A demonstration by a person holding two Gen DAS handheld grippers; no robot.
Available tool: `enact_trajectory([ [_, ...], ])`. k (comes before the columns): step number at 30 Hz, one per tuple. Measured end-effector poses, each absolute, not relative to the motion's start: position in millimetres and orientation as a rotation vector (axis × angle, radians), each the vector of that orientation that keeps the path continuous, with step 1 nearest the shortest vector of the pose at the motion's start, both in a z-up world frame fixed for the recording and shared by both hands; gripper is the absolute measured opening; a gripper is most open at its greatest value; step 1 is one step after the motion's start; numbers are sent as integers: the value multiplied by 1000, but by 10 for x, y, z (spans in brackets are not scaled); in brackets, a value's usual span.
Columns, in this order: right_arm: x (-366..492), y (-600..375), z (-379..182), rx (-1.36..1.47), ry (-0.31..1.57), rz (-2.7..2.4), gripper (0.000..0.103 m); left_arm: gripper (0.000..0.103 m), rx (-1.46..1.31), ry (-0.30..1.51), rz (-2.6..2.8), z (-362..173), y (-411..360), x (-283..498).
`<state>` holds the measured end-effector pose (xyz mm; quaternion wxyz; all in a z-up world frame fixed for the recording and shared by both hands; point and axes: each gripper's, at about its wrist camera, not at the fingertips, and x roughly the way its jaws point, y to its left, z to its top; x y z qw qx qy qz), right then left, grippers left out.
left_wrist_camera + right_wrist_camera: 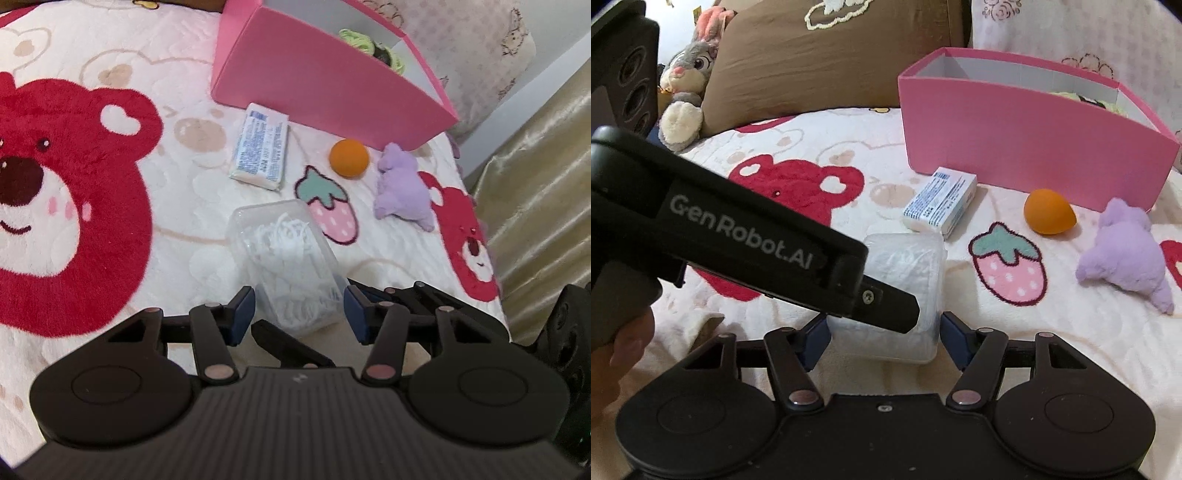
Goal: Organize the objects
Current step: 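Close the left tool on the clear plastic box of hair ties, then lift the clear box with the left tool and carry it into the pink box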
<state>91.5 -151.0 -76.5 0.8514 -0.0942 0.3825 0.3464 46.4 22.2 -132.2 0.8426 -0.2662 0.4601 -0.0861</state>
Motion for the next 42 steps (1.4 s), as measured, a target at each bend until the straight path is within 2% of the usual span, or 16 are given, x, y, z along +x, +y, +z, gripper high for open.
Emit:
enact_trajectory([
  [5, 947, -1568, -708, -186, 837, 716, 69, 51, -553, 978, -190, -1284, 138, 486],
  [6, 956, -1568, -720, -195, 846, 714, 69, 53, -559, 986, -188, -1312, 125, 513],
  [8, 1000, -1549, -790, -222, 883, 723, 69, 65, -585, 1025, -202, -1425, 107, 602],
  [11, 1004, -1516, -925, -260, 926, 723, 69, 69, -678, 1074, -180, -1611, 154, 695],
  [12, 975, -1493, -930, -286, 908, 722, 69, 67, -687, 1072, -175, -1626, 162, 704],
  [15, 976, -1500, -892, -275, 905, 717, 69, 50, -660, 1059, -139, -1607, 149, 659],
  [16, 994, -1529, -869, -250, 914, 717, 69, 48, -648, 1050, -140, -1587, 144, 634],
  [22, 917, -1685, -481, -197, 882, 716, 68, 47, -652, 988, -184, -1253, 107, 495],
  [33, 798, -1993, 289, -168, 786, 735, 68, 47, -458, 920, -226, -296, -280, 357],
  [42, 956, -2204, 892, -174, 731, 715, 68, 47, -440, 900, -286, 285, -436, 519],
])
